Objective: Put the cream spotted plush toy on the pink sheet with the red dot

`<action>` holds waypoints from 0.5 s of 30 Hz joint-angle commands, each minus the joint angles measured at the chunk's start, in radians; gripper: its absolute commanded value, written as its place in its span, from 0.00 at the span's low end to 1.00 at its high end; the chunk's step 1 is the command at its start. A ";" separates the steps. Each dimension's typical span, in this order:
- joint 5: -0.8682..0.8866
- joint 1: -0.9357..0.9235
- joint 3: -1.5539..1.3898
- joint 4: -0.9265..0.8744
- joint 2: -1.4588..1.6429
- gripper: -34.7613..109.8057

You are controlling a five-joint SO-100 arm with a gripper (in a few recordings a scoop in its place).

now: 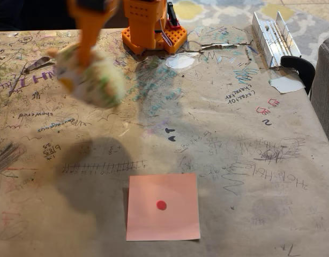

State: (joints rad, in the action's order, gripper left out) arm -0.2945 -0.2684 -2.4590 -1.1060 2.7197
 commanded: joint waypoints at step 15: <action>0.089 0.390 0.402 -0.403 0.597 0.24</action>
State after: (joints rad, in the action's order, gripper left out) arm -0.1917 0.1166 -2.0187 -1.5677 3.3395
